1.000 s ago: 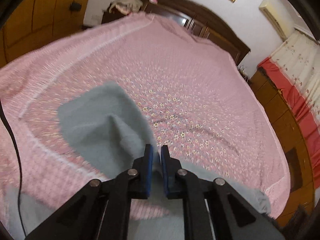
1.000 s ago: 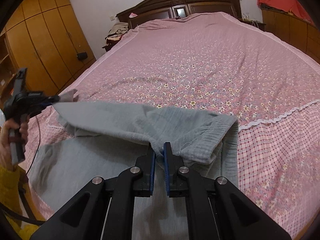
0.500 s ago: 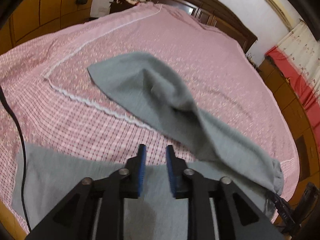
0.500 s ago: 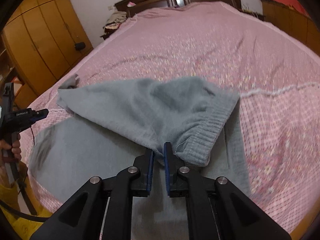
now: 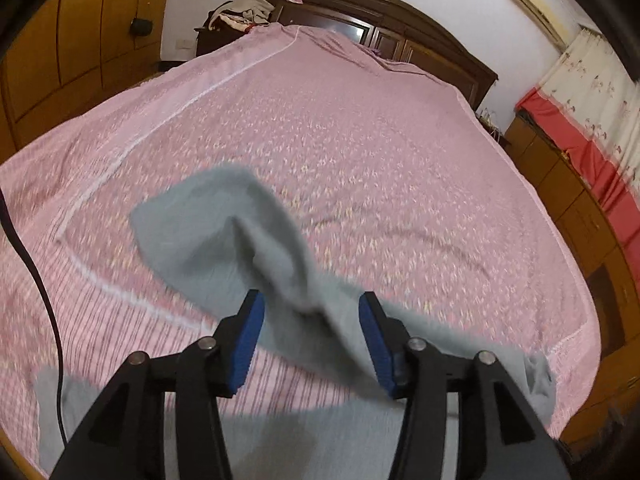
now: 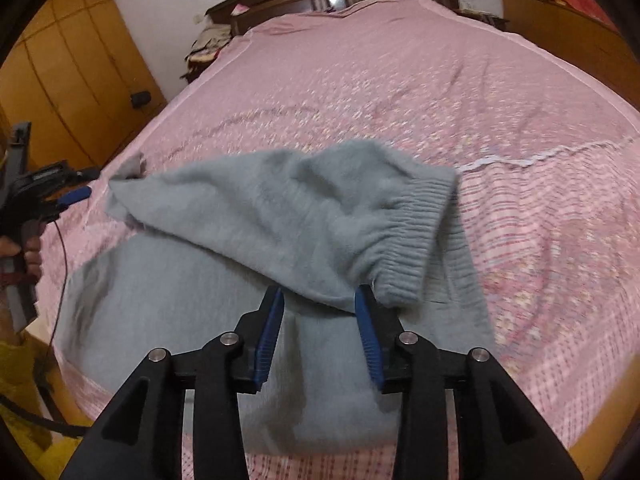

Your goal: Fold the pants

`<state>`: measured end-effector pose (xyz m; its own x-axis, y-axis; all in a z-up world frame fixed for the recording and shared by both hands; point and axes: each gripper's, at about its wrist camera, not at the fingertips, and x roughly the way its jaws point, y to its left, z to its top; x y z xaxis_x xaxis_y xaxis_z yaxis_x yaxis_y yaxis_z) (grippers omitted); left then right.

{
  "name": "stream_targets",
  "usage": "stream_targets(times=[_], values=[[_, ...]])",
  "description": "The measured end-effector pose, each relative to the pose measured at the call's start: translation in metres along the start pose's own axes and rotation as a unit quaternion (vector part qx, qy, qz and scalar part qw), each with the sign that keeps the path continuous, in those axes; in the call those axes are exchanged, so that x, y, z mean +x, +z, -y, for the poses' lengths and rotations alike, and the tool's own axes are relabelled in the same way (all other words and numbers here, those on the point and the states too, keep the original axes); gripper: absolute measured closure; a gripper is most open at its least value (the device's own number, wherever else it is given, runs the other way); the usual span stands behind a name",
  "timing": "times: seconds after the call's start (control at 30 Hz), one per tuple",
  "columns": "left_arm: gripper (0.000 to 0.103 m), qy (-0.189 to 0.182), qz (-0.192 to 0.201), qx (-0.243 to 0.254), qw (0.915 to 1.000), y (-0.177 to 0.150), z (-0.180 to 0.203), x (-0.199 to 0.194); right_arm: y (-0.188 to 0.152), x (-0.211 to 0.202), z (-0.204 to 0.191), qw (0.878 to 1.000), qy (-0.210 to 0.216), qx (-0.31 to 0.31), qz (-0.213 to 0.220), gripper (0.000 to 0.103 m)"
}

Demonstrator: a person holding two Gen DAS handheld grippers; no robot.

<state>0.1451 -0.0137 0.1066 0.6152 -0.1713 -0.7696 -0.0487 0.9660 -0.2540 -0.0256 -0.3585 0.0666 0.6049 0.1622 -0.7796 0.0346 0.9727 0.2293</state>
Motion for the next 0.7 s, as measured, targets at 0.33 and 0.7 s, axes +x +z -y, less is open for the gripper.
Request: stream_targets(times=[0.33, 0.7], values=[[0.051, 0.090, -0.044, 0.017, 0.9949, 0.037, 0.004, 0.080, 0.005, -0.022, 0.031, 0.996, 0.002, 0.082, 0.021, 0.060], [0.095, 0.025, -0.021, -0.066, 0.9973, 0.012, -0.037, 0.072, 0.004, -0.004, 0.039, 0.992, 0.023, 0.124, -0.001, 0.060]])
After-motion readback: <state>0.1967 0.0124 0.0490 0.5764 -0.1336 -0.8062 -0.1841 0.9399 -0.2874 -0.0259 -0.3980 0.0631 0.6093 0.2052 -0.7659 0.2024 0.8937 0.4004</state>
